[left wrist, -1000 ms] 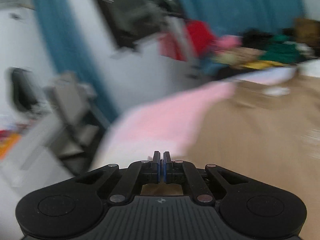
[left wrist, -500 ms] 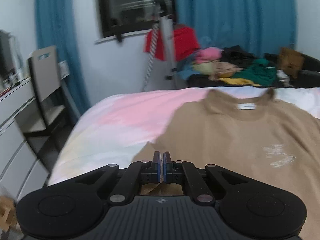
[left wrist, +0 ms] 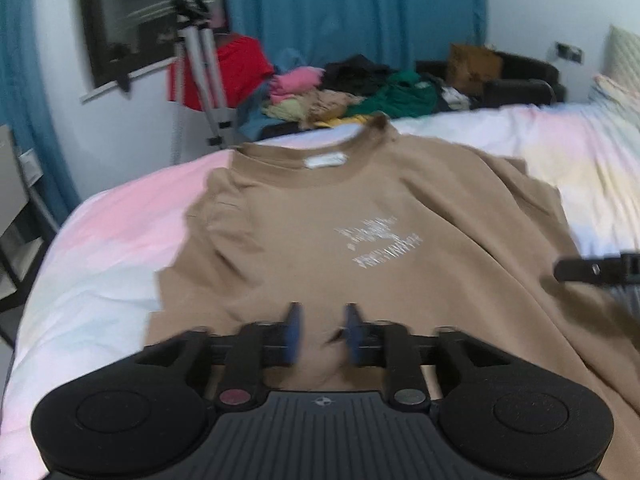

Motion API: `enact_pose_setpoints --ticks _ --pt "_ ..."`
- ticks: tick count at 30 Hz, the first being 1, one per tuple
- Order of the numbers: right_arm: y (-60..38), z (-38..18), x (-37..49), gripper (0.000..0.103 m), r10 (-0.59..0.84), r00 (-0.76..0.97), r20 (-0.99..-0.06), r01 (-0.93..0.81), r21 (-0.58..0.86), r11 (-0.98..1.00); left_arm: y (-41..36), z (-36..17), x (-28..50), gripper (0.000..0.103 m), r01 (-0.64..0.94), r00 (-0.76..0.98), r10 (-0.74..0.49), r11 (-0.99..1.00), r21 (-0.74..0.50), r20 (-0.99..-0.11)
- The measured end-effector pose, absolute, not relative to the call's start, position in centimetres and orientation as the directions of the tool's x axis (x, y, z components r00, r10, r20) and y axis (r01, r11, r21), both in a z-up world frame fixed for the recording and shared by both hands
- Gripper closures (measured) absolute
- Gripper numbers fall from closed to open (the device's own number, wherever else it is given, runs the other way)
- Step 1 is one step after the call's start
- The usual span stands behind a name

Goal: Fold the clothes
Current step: 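Grasp the T-shirt side with the left gripper and pull it flat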

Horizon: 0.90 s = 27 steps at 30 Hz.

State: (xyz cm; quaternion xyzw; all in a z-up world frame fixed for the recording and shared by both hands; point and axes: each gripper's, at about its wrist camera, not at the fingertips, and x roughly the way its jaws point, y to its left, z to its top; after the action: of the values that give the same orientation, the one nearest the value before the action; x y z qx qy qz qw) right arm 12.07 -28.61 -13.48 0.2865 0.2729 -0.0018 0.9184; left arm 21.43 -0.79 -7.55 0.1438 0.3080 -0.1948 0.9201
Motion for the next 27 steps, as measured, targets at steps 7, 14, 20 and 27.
enact_pose_setpoints --ticks 7,14,20,27 --pt "-28.5 -13.5 12.1 0.022 0.154 0.850 -0.503 0.164 0.531 0.832 2.0 -5.9 23.4 0.051 0.279 0.786 -0.144 0.950 0.138 -0.601" --pt "-28.7 -13.5 12.1 0.022 0.158 0.851 -0.501 0.164 0.540 0.826 8.6 -7.1 25.8 0.043 -0.004 0.735 -0.097 0.989 -0.148 -0.671" --pt "-28.5 -13.5 12.1 0.021 0.156 0.852 -0.500 0.164 0.537 0.827 10.5 -8.2 27.5 0.076 -0.012 0.684 -0.244 0.938 -0.345 -0.687" --pt "-28.3 -13.5 12.1 0.021 0.146 0.852 -0.503 0.160 0.516 0.842 11.1 -4.3 30.3 0.099 0.008 0.736 -0.159 0.974 -0.226 -0.659"
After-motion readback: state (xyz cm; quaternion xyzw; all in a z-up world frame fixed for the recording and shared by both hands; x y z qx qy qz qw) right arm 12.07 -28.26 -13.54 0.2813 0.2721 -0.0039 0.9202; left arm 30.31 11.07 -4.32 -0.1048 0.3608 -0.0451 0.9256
